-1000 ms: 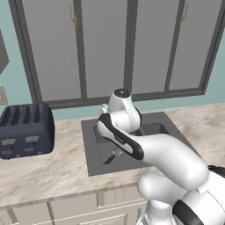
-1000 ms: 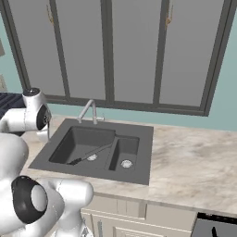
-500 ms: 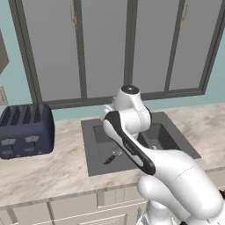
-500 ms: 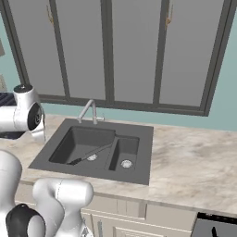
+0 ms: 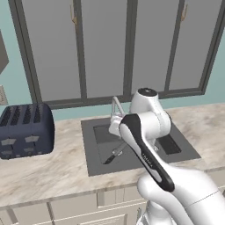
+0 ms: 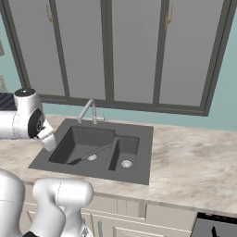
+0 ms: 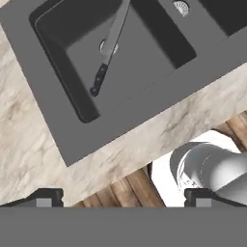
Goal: Move the cutting board and knife to the sink. Then move spray from the cabinet to the counter.
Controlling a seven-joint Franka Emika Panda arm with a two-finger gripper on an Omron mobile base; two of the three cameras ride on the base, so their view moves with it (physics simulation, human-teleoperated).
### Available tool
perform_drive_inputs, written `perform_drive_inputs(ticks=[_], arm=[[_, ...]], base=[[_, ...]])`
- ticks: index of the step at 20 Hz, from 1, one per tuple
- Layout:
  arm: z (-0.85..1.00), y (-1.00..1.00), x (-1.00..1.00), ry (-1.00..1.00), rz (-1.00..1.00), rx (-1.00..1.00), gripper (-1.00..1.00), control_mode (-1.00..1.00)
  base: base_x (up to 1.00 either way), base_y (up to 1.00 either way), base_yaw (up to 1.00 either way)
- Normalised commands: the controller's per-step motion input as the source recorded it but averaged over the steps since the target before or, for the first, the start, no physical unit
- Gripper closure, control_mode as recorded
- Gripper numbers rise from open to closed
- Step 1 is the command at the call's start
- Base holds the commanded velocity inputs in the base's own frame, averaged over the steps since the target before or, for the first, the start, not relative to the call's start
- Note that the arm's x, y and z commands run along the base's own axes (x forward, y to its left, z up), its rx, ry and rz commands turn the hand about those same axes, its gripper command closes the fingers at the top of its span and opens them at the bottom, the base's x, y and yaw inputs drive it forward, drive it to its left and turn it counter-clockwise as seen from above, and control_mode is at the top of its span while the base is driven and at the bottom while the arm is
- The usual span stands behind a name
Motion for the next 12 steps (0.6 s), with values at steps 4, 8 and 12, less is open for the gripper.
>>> perform_drive_inputs(ticks=[4,8,12], arm=[[0.26,-0.10,-0.63,0.00,0.42,-0.13,-1.00,-1.00],[0.35,0.00,-0.66,0.00,0.33,-0.13,-1.00,-1.00],[0.36,0.00,-0.52,0.00,0.23,-0.12,-1.00,-1.00]], base=[[0.00,0.00,0.00],[0.00,0.00,0.00],[0.00,0.00,0.00]])
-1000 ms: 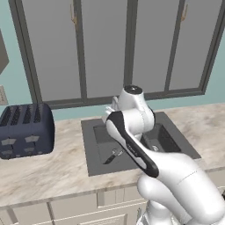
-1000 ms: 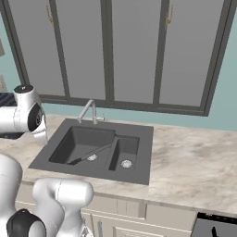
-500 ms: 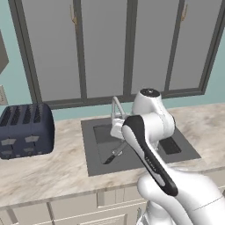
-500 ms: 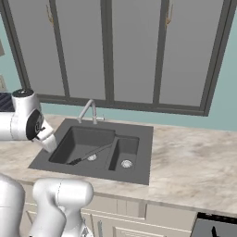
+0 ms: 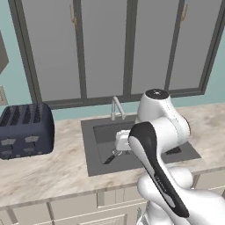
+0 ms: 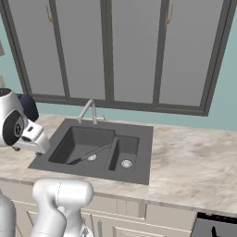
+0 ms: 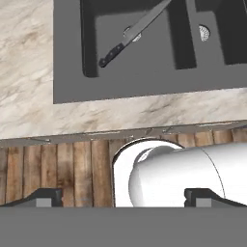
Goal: Move the cutting board and knife to the sink. Then move spray from the cabinet to the counter.
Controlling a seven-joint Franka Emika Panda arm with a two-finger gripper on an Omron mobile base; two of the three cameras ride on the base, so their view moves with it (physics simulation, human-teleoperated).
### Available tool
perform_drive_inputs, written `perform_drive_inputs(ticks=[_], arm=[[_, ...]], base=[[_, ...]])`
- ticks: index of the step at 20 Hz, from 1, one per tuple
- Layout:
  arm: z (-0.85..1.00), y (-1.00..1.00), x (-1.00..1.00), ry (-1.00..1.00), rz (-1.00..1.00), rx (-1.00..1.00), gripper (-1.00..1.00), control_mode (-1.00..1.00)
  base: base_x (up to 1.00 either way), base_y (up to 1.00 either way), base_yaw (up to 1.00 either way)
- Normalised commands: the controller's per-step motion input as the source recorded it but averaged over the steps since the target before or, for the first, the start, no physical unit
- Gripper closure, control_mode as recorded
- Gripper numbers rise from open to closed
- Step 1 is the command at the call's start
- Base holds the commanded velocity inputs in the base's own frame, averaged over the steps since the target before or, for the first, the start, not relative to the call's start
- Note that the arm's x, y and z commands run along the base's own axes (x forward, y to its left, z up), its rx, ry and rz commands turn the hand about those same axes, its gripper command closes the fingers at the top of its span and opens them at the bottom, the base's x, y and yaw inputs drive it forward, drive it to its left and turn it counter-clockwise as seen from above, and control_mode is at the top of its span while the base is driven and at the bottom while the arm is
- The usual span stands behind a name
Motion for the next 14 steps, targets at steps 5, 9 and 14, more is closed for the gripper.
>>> perform_drive_inputs(ticks=[5,9,14], arm=[[0.04,0.01,-0.10,0.03,0.13,-0.06,-1.00,-1.00],[0.00,0.01,0.00,0.03,0.02,-0.01,-1.00,-1.00],[0.00,0.00,-0.02,0.00,0.00,0.00,-1.00,-1.00]], base=[[0.00,0.00,0.00],[0.00,0.00,0.00],[0.00,0.00,0.00]])
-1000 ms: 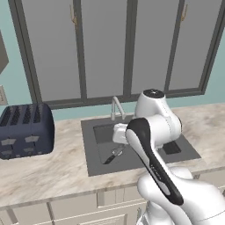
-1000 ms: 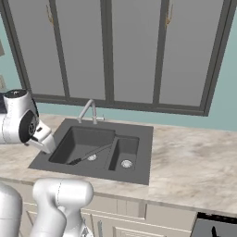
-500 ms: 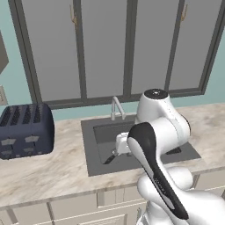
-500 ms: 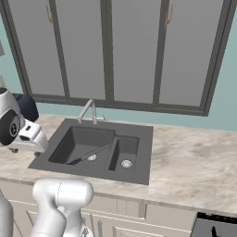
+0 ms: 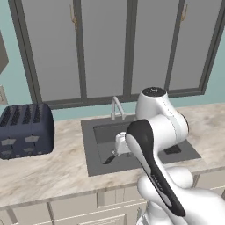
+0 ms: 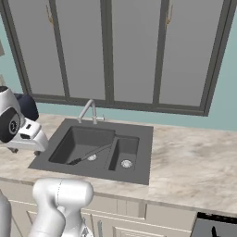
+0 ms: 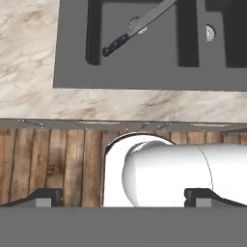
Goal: Move the cutting board and knife to the sink. Then move spray from the cabinet to the counter.
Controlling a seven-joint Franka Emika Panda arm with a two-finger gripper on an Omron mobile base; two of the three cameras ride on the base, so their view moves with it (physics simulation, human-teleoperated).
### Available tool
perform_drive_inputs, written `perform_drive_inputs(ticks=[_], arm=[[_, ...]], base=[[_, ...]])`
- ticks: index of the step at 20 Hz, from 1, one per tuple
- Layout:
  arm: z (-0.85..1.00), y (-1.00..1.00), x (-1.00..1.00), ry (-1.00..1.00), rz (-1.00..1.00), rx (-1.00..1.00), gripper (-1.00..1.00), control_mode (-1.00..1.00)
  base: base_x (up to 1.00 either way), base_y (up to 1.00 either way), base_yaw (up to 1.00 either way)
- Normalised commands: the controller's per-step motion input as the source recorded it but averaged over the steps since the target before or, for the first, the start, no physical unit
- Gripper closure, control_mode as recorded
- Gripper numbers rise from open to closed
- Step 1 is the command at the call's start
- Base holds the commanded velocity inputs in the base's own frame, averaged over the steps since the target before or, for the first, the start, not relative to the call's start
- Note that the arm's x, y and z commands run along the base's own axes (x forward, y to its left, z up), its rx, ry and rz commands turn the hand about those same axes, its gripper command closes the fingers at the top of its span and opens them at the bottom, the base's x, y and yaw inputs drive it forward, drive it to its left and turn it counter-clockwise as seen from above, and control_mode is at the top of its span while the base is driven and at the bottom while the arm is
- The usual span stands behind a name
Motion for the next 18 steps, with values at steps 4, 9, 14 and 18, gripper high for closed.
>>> perform_drive_inputs(ticks=[4,9,14,18], arm=[[0.00,0.00,-0.32,-0.02,0.00,0.00,-1.00,-1.00],[-0.01,0.00,-0.29,-0.03,0.00,0.00,-1.00,1.00],[0.00,0.00,0.00,0.00,0.00,0.00,-1.00,1.00],[0.00,0.00,0.00,0.00,0.00,0.00,-1.00,1.00]], base=[[0.00,0.00,0.00],[-0.53,0.06,0.00],[-0.99,0.22,0.00],[-0.81,0.40,0.00]])
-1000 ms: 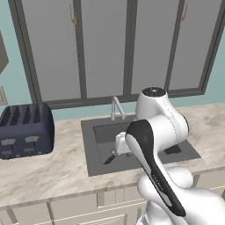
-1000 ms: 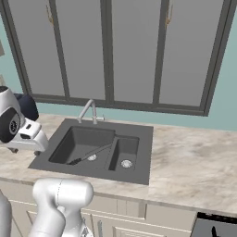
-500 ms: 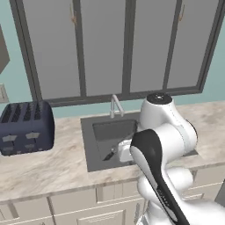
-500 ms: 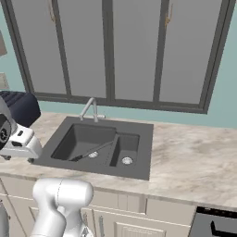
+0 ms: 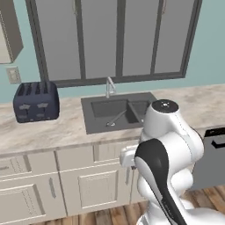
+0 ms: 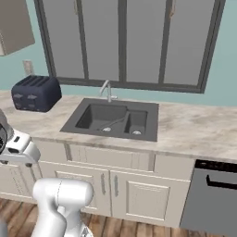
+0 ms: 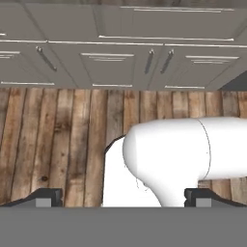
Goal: Move the cutting board and knife to the sink. Then move spray from the cabinet to the counter.
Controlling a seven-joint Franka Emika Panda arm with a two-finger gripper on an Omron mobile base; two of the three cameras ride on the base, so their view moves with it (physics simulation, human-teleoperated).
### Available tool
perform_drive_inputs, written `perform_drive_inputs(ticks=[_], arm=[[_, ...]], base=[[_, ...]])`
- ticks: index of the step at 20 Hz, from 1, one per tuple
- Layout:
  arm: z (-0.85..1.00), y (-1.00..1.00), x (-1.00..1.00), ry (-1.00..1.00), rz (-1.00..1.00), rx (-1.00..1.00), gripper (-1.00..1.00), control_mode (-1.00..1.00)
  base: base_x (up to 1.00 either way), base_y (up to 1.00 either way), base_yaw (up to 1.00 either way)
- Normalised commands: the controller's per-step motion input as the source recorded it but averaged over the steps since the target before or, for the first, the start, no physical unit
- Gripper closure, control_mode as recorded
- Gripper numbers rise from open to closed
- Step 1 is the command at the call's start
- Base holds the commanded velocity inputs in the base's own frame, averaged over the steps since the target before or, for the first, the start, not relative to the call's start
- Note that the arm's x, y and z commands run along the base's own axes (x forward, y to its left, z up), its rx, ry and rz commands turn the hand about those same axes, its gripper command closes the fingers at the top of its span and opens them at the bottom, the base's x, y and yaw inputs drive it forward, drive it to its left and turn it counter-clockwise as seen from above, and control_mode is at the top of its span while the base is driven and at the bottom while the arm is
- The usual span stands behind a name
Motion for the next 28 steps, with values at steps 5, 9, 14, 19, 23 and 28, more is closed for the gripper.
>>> perform_drive_inputs(ticks=[5,9,14,19,23,28], arm=[[0.00,0.00,0.00,0.00,0.00,0.00,-1.00,1.00],[0.00,0.00,0.00,0.00,0.00,0.00,-1.00,1.00],[0.00,0.00,0.00,0.00,0.00,0.00,-1.00,1.00],[0.00,0.00,0.00,0.00,0.00,0.00,-1.00,1.00],[0.00,0.00,0.00,0.00,0.00,0.00,-1.00,1.00],[0.00,0.00,0.00,0.00,0.00,0.00,-1.00,1.00]], base=[[-0.58,0.66,0.00],[-0.29,0.97,0.02],[-0.14,1.00,0.04],[-0.25,1.00,0.03],[-0.74,0.88,0.06],[-1.00,0.62,0.14]])
